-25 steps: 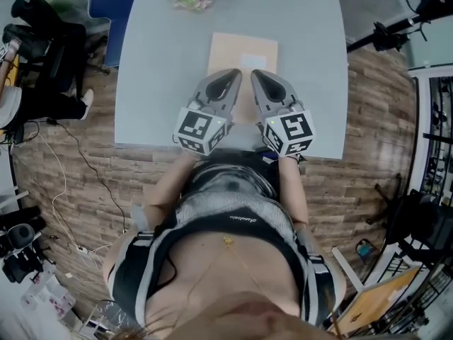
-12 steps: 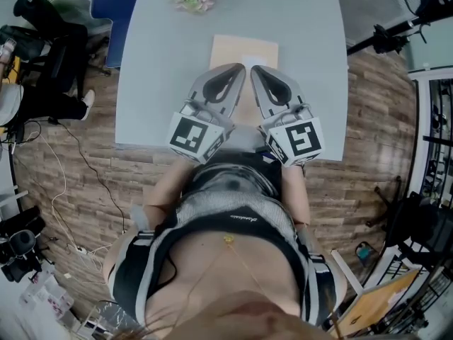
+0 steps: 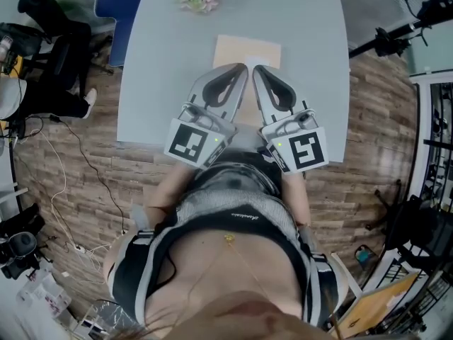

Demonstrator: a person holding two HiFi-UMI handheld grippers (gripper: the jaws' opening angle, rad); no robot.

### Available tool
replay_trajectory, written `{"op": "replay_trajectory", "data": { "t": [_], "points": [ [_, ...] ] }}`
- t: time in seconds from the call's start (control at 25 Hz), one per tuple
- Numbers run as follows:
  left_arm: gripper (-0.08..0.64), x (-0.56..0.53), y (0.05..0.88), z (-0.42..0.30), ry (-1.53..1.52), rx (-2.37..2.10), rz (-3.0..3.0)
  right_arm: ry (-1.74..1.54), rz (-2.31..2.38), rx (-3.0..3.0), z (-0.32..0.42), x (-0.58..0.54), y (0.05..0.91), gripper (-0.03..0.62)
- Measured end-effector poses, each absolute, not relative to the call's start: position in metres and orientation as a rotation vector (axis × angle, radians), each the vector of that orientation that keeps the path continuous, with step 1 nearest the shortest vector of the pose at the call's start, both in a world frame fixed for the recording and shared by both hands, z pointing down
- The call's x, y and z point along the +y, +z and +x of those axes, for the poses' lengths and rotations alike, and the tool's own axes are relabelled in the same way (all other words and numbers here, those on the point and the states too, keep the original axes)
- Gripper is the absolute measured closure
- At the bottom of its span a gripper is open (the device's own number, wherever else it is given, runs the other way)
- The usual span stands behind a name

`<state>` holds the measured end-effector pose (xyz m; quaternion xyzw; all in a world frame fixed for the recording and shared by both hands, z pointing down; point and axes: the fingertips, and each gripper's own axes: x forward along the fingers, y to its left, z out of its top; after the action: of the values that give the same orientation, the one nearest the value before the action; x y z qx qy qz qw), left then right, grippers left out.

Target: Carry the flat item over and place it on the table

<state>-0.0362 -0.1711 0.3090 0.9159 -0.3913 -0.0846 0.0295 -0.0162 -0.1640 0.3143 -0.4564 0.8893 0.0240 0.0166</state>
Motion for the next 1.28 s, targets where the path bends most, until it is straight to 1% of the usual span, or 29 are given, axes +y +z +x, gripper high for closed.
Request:
{"op": "replay_trajectory", "data": {
  "t": [1.28],
  "points": [
    [0.546, -0.167, 0.320, -0.034, -0.199, -1.254, 2.813, -0.047, -1.392, 2.783, -0.012, -0.161, 0.329, 0.588]
  ]
}}
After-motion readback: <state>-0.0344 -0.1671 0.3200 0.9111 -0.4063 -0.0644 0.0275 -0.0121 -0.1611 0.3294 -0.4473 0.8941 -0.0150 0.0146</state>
